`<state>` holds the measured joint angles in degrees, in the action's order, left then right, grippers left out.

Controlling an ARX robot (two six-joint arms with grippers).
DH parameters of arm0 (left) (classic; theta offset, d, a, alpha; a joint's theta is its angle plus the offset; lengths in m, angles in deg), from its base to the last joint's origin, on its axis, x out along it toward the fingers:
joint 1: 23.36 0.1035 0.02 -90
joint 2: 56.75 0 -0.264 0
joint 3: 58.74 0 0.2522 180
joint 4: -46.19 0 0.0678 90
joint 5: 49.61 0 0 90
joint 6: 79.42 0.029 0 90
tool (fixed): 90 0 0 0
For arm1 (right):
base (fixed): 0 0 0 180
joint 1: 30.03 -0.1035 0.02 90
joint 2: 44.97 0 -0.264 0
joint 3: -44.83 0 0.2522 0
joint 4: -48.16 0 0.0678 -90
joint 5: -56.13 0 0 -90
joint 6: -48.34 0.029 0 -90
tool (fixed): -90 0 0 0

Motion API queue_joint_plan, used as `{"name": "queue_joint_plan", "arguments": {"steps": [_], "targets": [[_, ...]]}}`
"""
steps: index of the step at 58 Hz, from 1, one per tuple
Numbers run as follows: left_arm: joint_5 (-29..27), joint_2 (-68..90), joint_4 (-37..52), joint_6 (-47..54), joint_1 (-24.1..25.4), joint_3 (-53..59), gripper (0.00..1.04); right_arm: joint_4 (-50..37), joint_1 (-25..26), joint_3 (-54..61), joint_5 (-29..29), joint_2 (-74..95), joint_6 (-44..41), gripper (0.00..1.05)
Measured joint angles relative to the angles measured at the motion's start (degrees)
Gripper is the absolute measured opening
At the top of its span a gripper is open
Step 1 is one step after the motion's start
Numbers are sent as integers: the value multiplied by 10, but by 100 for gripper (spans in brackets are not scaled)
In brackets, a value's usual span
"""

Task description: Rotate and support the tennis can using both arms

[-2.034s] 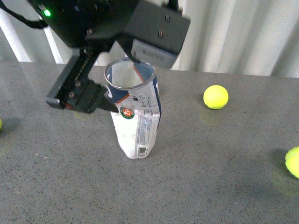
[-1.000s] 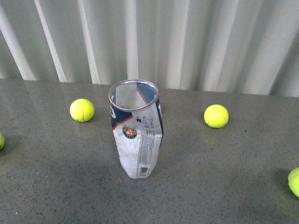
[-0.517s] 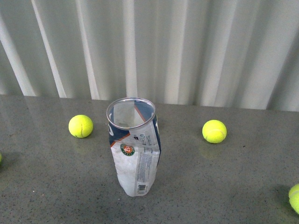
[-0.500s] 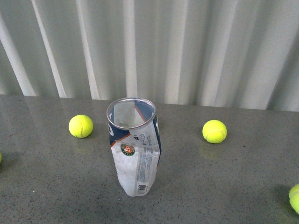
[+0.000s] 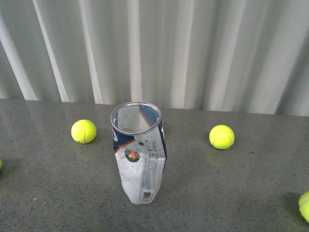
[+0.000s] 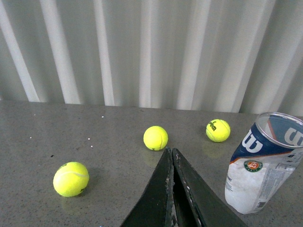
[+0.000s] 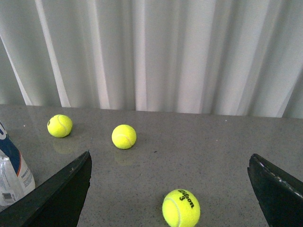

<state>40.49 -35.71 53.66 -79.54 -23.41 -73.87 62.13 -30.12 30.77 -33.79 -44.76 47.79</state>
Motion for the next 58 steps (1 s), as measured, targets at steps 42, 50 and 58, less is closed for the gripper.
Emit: {"name": "queue_joint_plan", "arguments": {"steps": [42, 50, 58], "targets": [[-1, -202, -209, 0, 0, 0, 4, 0, 0, 0, 0, 0, 0, 98], [-1, -208, -211, 0, 0, 0, 4, 0, 0, 0, 0, 0, 0, 98], [-1, -208, -211, 0, 0, 0, 4, 0, 0, 0, 0, 0, 0, 98]]}}
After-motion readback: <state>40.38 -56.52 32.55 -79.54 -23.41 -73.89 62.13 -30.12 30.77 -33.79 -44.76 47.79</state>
